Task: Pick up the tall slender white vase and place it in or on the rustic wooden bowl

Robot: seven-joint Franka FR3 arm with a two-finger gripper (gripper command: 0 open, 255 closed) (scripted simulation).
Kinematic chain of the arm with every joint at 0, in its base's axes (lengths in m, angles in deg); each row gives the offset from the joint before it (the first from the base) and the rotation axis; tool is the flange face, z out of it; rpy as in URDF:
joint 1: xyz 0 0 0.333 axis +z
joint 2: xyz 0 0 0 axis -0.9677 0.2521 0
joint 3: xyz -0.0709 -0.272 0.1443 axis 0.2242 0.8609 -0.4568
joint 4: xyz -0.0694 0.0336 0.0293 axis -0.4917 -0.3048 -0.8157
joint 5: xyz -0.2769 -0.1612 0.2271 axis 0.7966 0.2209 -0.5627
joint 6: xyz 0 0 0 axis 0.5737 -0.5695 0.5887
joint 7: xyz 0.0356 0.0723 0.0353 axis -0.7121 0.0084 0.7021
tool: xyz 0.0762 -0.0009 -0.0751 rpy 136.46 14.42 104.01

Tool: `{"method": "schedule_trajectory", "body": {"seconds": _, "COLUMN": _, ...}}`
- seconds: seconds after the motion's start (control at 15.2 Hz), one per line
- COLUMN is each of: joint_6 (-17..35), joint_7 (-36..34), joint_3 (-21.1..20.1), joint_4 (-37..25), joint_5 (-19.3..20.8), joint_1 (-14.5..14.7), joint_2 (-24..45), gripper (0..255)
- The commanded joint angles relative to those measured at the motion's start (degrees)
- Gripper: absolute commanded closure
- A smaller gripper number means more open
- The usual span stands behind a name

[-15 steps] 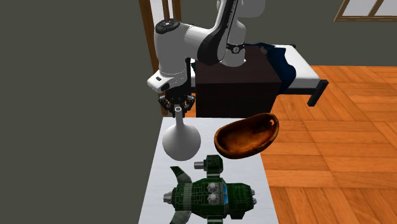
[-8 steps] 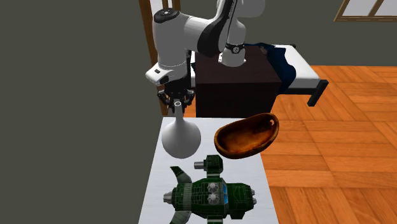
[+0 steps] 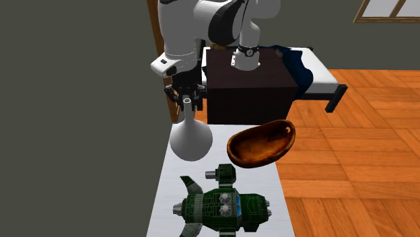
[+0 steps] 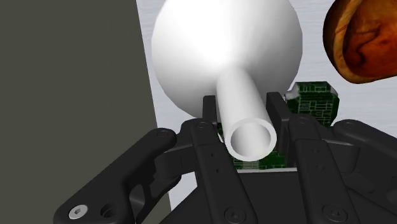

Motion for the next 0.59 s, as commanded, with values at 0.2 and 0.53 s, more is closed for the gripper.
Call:
{"method": "schedule_trajectory", "body": {"seconds": 0.2, "joint_6": -2.9, "joint_7": -0.4, "joint_3": 0.4, "joint_4": -1.2, "joint_5": 0.7, "joint_1": 0.2, "joint_2": -1.9, "gripper": 255}}
{"method": "schedule_trajectory", "body": {"seconds": 0.53, "joint_6": -6.1, "joint_7": -0.8, "joint_3": 0.7, "joint_4": -2.7, "joint_5": 1.4, "joint_1": 0.4, "joint_2": -3.5, "gripper": 255}}
